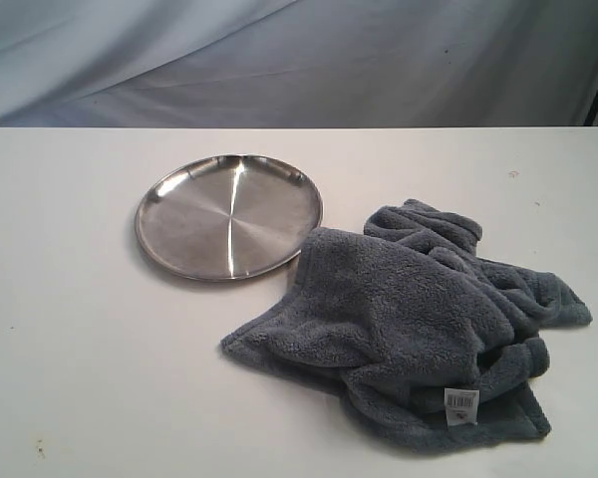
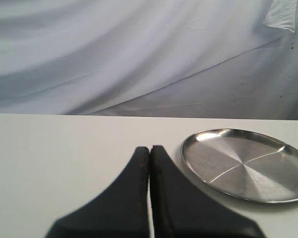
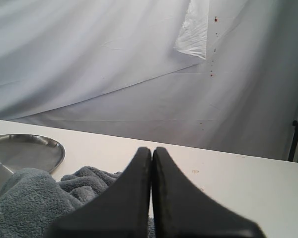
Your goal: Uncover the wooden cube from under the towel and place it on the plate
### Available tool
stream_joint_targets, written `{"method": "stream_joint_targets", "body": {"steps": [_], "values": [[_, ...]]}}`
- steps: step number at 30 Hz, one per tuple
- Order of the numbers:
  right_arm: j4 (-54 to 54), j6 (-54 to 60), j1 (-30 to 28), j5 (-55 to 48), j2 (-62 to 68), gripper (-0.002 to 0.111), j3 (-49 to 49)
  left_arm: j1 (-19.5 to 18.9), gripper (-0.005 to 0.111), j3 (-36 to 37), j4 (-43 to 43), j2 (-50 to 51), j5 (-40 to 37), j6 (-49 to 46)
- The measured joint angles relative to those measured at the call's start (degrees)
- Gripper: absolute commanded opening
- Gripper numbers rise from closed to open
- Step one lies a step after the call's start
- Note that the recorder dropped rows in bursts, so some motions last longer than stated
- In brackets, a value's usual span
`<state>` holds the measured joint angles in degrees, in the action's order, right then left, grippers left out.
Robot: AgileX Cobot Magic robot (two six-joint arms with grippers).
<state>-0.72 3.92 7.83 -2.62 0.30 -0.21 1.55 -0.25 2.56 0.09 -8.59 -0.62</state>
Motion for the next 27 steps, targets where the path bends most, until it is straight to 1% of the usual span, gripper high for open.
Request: {"method": "stream_joint_targets", "body": {"steps": [8,18,21,23,27], "values": [[2.48,-0.88,0.0,0.21,0.0,0.0,0.0,0.0,0.001,0.0,0.0,0.0,0.0,0.0],[3.77,-1.09,0.0,2.93,0.0,0.0,0.0,0.0,0.001,0.0,0.0,0.0,0.0,0.0],[5.64,-1.09,0.0,3.87,0.0,0.0,0.0,0.0,0.001,0.0,0.0,0.0,0.0,0.0],[7.26,-1.09,0.0,6.21,0.0,0.0,0.0,0.0,0.001,0.0,0.0,0.0,0.0,0.0],[10.98,-3.26,0.0,16.74,0.0,0.0,0.0,0.0,0.001,0.0,0.0,0.0,0.0,0.0]]}}
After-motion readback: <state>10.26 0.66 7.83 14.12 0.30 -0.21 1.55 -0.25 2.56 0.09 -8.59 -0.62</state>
